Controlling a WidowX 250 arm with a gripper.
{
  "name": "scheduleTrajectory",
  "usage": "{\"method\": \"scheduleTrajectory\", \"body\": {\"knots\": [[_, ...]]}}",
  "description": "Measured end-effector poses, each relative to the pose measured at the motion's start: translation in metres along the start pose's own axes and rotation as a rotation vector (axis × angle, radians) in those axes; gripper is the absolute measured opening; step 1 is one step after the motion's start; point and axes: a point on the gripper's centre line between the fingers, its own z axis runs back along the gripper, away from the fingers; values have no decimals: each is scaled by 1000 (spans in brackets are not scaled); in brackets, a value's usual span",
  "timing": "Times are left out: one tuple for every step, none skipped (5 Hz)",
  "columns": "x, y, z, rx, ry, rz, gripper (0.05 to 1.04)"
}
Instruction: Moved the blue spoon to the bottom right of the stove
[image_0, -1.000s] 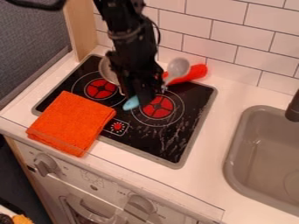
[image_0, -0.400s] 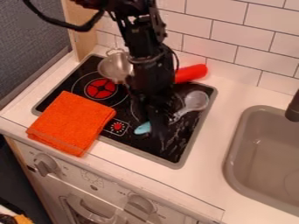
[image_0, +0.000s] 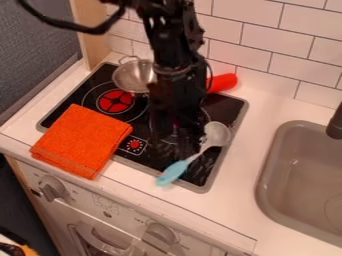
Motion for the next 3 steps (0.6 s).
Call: {"method": "scheduleTrajectory", "body": {"knots": [[-7, -1, 25, 124, -40, 48, 1005], [-11, -2, 36, 141, -75, 109, 1001], [-17, 2, 33, 110, -87, 196, 1001]]}}
